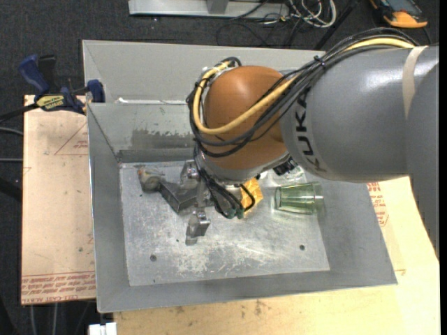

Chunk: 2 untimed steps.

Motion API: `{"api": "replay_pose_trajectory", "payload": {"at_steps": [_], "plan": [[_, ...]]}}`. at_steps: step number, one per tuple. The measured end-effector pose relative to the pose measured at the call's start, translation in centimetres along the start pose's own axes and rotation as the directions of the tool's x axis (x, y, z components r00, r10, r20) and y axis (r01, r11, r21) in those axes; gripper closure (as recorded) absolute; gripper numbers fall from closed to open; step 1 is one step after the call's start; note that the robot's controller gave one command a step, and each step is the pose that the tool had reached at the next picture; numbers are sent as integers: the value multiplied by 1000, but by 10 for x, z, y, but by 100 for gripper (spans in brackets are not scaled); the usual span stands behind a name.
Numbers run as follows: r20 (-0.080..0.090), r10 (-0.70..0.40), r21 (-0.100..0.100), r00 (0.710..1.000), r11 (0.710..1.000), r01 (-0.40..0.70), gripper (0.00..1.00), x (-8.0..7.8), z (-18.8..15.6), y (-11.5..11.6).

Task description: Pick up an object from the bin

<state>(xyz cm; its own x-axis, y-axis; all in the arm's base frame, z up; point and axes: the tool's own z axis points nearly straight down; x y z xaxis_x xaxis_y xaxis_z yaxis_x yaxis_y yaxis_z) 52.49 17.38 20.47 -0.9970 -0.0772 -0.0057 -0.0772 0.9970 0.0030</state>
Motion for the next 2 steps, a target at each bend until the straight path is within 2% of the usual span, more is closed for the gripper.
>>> {"api": "replay_pose_trajectory", "payload": {"at_steps": [1,2], "plan": [[3,-61,1,998,998,61,0,-56,48,-14],[0,33,1,999,999,-33,0,-57,117,-6]]}}
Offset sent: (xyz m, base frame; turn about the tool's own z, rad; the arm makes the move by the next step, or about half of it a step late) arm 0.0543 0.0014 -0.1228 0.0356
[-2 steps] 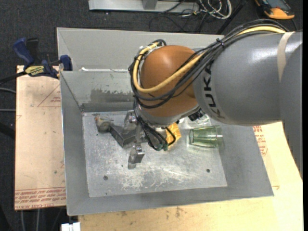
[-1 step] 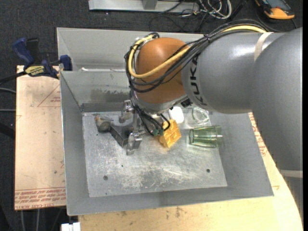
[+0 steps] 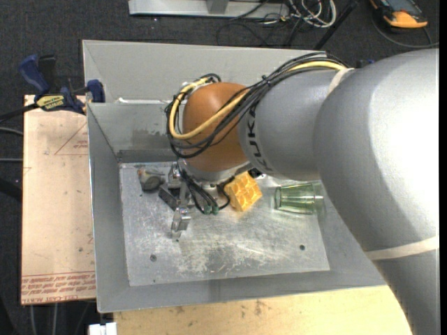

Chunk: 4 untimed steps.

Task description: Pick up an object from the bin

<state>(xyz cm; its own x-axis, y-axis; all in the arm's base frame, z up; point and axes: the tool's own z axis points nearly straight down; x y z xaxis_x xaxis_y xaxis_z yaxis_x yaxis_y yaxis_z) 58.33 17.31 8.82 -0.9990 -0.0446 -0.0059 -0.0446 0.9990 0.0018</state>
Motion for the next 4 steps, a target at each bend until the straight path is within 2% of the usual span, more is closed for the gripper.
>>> {"api": "replay_pose_trajectory", "payload": {"at_steps": [1,2,3,4], "plan": [[0,-100,-1,995,995,100,0,-12,4,-32],[-8,-109,0,994,994,109,100,-35,-19,-53],[-8,-109,0,994,994,109,100,-35,-19,-52],[-13,-96,1,995,995,96,100,-34,-55,-50]]}}
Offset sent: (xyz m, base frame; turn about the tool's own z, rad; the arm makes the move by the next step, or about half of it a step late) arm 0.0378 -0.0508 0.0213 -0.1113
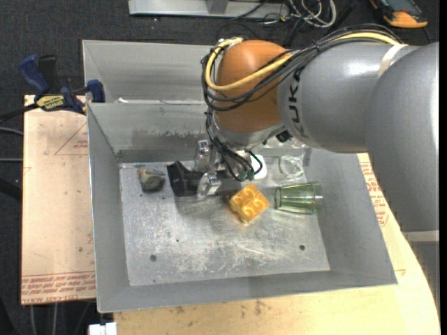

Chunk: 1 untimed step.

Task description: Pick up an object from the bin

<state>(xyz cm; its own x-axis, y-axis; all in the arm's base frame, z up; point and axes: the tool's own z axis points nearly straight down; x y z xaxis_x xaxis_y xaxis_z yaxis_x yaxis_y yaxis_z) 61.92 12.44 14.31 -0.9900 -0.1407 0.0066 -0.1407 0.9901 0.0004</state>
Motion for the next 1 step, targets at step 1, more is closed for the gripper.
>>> {"api": "replay_pose_trajectory", "payload": {"at_steps": [1], "plan": [[2,-24,0,1000,1000,24,100,0,-66,2]]}}
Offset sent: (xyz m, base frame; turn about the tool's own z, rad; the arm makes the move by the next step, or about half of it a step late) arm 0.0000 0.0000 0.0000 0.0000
